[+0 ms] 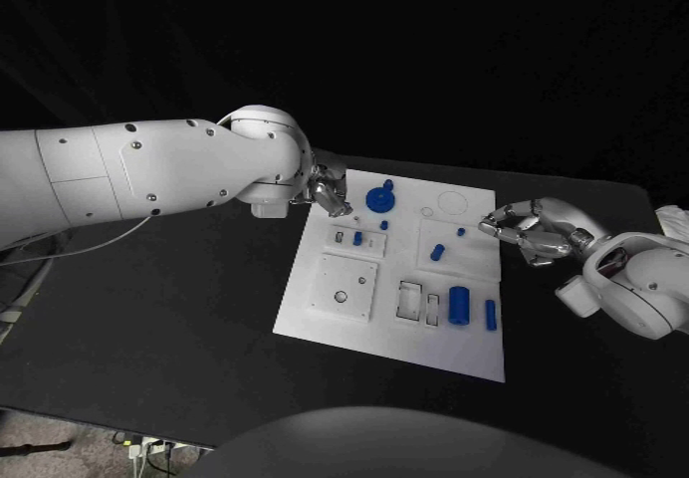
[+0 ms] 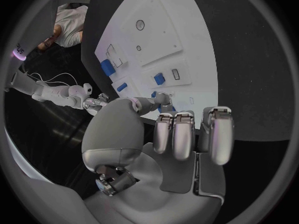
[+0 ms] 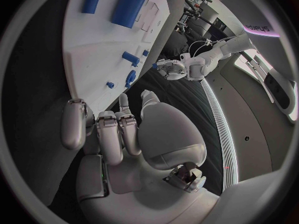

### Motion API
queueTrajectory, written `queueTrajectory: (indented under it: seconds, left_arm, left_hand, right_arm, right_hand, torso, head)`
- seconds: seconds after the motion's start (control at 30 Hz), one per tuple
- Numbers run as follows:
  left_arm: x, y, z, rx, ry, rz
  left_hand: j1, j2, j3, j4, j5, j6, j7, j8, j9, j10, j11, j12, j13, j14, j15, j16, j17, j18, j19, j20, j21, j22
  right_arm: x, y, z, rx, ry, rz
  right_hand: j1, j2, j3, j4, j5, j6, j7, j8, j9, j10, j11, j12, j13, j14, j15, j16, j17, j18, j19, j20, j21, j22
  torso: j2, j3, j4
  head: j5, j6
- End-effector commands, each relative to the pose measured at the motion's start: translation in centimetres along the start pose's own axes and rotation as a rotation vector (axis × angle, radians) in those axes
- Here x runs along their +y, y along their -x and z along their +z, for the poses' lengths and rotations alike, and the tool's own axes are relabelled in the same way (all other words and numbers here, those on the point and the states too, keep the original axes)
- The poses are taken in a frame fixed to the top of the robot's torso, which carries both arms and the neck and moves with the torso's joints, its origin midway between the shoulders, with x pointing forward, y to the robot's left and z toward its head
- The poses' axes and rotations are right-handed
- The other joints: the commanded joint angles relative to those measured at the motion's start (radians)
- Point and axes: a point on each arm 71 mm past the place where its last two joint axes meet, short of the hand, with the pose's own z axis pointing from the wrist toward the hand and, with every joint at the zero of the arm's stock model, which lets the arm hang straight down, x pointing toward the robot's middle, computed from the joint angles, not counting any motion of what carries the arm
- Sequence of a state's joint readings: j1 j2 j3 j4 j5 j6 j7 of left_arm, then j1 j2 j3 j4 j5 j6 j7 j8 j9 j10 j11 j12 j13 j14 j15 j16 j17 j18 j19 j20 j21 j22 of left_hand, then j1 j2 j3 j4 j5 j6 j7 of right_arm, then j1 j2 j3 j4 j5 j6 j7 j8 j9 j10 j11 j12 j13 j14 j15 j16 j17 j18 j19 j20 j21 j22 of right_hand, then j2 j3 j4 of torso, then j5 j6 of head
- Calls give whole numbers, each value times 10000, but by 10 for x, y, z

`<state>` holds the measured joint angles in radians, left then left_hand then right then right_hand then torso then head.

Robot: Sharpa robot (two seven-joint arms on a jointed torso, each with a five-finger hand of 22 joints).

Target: Assemble the parts on the task board

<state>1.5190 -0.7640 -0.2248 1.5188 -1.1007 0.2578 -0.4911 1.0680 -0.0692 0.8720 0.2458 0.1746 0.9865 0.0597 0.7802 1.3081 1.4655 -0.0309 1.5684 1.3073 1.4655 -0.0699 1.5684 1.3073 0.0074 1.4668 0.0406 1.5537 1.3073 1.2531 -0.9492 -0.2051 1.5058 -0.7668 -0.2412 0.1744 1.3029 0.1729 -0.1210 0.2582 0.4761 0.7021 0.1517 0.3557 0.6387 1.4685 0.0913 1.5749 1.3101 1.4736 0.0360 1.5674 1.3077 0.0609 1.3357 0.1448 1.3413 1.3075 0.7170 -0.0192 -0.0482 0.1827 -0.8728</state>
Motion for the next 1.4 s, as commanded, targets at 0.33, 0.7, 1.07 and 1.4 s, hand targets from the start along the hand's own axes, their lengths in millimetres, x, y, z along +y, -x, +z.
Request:
queueTrajectory:
  seconds: [0.33, 0.7, 1.07, 1.4]
  left_arm:
    - [4, 2, 4, 2714, 715, 843]
    - [10, 14, 3, 1070, -211, -408]
    - [36, 45, -25, -4621, -2022, -773]
    - [79, 56, -39, -6586, -1031, 296]
  left_hand:
    - [-370, -459, 1126, -1341, 2669, 960, -432, 1132, 772, 1053, -128, 24, 2635, 1053, -108, 24, 2635, -51, 984, -71, 87, 2605]
    - [173, -100, -723, -1148, 1196, -1363, -196, -2023, -533, 1053, -35, 24, 2635, 1053, 9, 24, 2635, 19, 800, -71, -160, 2513]
    - [3122, -566, -3804, -1231, -251, -1675, 327, -5394, -4752, 1053, 327, 24, 2635, 1053, 267, 24, 2635, -34, 942, 219, 30, 2584]
    - [4012, -993, -4846, -377, -284, -1526, 41, -7135, -7695, 1053, 91, 24, 2635, 1053, 58, 24, 2635, -73, 1039, 84, 169, 2634]
  right_arm:
    - [2, -3, 0, 227, -29, 4]
    - [1, -2, -1, 196, -35, -2]
    - [5, 3, -5, -400, 515, -13]
    - [7, 4, -5, -572, 793, 33]
  right_hand:
    - [122, 6, 17, 20, 54, 75, -16, -2, -5, 1022, -74, -41, 2607, 972, -12, 34, 2631, 97, -117, 9, -54, 1694]
    - [138, -8, 22, 15, 52, 50, -16, -18, -13, 1022, -77, -41, 2607, 972, -12, 34, 2631, 102, -133, 11, -72, 1688]
    - [147, -21, 29, 109, -208, -78, -24, -82, -41, 1022, -117, -41, 2607, 972, -40, 34, 2631, 82, -46, 2, -4, 1719]
    - [3, -10, -125, 282, -1253, -217, -19, -102, -38, 1022, -149, -41, 2607, 972, -77, 34, 2631, 54, 75, -37, 79, 1758]
  torso:
    - [6, -6, 1]
    - [-6, -10, 17]
    - [-14, -14, 20]
    - [8, -28, 23]
  head:
    - [46, 2]
    - [39, 2]
    - [120, 2]
    - [169, 2]
